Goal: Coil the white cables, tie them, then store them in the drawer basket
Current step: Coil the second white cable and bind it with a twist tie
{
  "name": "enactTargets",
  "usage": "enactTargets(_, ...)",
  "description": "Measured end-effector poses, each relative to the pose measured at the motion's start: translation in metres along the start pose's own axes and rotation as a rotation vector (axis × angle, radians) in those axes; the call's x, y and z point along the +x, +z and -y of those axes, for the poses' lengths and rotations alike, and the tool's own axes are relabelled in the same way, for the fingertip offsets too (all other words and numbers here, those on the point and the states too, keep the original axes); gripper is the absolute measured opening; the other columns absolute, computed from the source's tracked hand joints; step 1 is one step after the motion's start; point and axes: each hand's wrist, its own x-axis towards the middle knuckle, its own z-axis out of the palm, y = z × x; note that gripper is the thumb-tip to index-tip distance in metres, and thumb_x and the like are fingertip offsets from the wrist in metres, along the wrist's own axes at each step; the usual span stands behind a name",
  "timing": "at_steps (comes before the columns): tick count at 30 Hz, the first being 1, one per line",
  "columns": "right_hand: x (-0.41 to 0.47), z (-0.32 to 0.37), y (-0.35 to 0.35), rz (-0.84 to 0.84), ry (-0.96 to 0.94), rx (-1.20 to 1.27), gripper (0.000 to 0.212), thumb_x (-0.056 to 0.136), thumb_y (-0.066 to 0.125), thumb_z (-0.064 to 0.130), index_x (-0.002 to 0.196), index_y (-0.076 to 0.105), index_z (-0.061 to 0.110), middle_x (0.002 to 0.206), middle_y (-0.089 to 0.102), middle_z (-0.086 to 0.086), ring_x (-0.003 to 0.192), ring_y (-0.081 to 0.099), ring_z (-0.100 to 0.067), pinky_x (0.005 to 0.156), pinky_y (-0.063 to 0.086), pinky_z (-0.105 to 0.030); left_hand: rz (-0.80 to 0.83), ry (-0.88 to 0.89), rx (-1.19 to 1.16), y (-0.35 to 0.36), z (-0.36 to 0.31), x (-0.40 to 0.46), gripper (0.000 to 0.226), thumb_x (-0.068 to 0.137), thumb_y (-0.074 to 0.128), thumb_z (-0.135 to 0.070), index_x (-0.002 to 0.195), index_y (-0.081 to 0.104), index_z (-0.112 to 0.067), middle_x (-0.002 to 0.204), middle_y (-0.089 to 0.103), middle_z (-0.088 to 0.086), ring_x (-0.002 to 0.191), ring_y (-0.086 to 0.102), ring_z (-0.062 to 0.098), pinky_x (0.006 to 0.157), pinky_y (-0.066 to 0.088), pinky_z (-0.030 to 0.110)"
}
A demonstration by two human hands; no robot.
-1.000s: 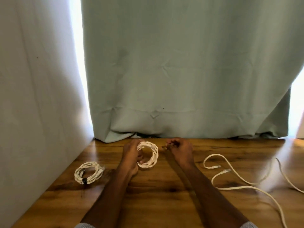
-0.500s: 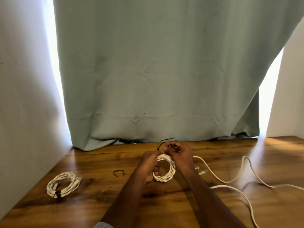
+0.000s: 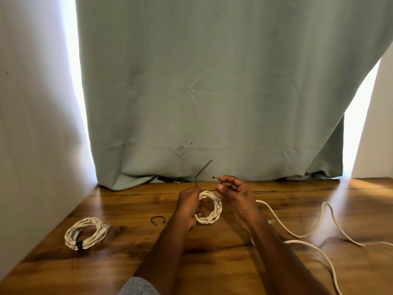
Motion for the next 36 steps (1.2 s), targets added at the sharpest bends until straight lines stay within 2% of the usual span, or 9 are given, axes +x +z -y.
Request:
enactTargets(3, 0.000, 0.005, 0.003, 0.043, 0.098, 0.226, 0.021, 0.093, 0.052, -0.010, 0.106, 0.065, 0.001, 0.077, 0.066, -0.008, 0.070, 0.064, -0.019, 0.070, 0.056, -0.028, -0.017, 0.001, -0.041, -0.005, 0.000, 0.004, 0.020, 0.092, 0.057, -0.014, 0.074, 0.066, -0.016, 0.047, 0.045, -0.004, 0.039, 0.032, 0.009, 0.043, 0.025, 0.019)
enactTargets(8, 0.002, 0.011, 0.005, -0.062, 0.124, 0.129, 0.026, 0.094, 0.040, -0.009, 0.093, 0.062, 0.006, 0.066, 0.048, -0.001, 0.054, 0.040, -0.012, 0.055, 0.036, -0.028, -0.070, 0.013, -0.037, -0.012, 0.000, 0.010, 0.015, 0.092, 0.062, -0.018, 0.079, 0.069, -0.016, 0.056, 0.054, -0.001, 0.046, 0.039, 0.013, 0.046, 0.027, 0.020)
enactTargets(13, -0.003, 0.012, 0.006, -0.036, -0.006, -0.765, 0.022, 0.076, 0.085, 0.021, 0.088, 0.066, 0.024, 0.066, 0.062, 0.004, 0.060, 0.055, -0.013, 0.059, 0.043, -0.028, -0.092, 0.071, -0.041, -0.018, 0.002, 0.016, 0.018, 0.093, 0.060, -0.021, 0.080, 0.072, -0.016, 0.068, 0.065, 0.004, 0.054, 0.051, 0.017, 0.047, 0.031, 0.021)
enactTargets(18, -0.006, -0.005, 0.016, -0.090, -0.157, -1.049, 0.027, 0.085, 0.071, 0.051, 0.101, 0.074, 0.029, 0.105, 0.071, 0.014, 0.101, 0.063, -0.006, 0.084, 0.050, -0.028, -0.010, 0.253, 0.109, -0.012, 0.008, 0.014, 0.022, 0.094, 0.060, -0.023, 0.082, 0.075, -0.014, 0.070, 0.070, 0.008, 0.060, 0.060, 0.020, 0.042, 0.037, 0.020)
enactTargets(23, -0.002, -0.001, 0.012, -0.089, -0.216, -1.024, 0.029, 0.089, 0.066, 0.050, 0.108, 0.075, 0.030, 0.104, 0.074, 0.016, 0.099, 0.066, 0.000, 0.086, 0.056, -0.032, 0.144, 0.448, 0.260, -0.002, 0.015, 0.014, 0.022, 0.096, 0.059, -0.024, 0.088, 0.076, -0.012, 0.057, 0.061, 0.000, 0.045, 0.048, 0.011, 0.047, 0.035, 0.022)
enactTargets(26, 0.004, 0.004, 0.008, -0.017, -0.023, -0.770, 0.022, 0.086, 0.077, 0.038, 0.102, 0.080, 0.023, 0.089, 0.078, 0.009, 0.082, 0.072, -0.003, 0.077, 0.060, -0.033, 0.185, 0.441, 0.239, 0.000, 0.017, 0.014, 0.033, 0.085, 0.062, -0.045, 0.092, 0.077, -0.017, 0.078, 0.072, 0.020, 0.069, 0.066, 0.031, 0.061, 0.050, 0.043)
enactTargets(30, 0.007, 0.010, 0.001, -0.069, 0.067, -0.615, 0.012, 0.080, 0.084, 0.019, 0.088, 0.081, 0.011, 0.071, 0.077, -0.001, 0.053, 0.065, -0.002, 0.052, 0.047, -0.020, 0.152, 0.466, 0.247, 0.002, 0.018, 0.013, 0.031, 0.084, 0.063, -0.046, 0.086, 0.078, -0.019, 0.083, 0.077, 0.006, 0.085, 0.073, 0.030, 0.082, 0.055, 0.053)
enactTargets(34, 0.008, 0.011, 0.001, -0.060, 0.048, -0.748, 0.006, 0.082, 0.082, 0.020, 0.087, 0.082, 0.017, 0.074, 0.077, 0.005, 0.065, 0.070, -0.003, 0.062, 0.055, -0.026, 0.062, 0.480, 0.287, 0.006, 0.020, 0.011, 0.020, 0.092, 0.065, -0.029, 0.080, 0.077, -0.019, 0.079, 0.077, 0.000, 0.080, 0.073, 0.019, 0.081, 0.058, 0.049)
enactTargets(36, 0.008, 0.011, 0.002, -0.049, 0.003, -0.892, 0.006, 0.083, 0.081, 0.026, 0.088, 0.082, 0.023, 0.078, 0.077, 0.009, 0.071, 0.071, -0.003, 0.068, 0.058, -0.027, -0.004, 0.472, 0.303, 0.006, 0.021, 0.012, 0.020, 0.088, 0.066, -0.036, 0.082, 0.077, -0.020, 0.079, 0.076, -0.002, 0.080, 0.072, 0.016, 0.079, 0.058, 0.046)
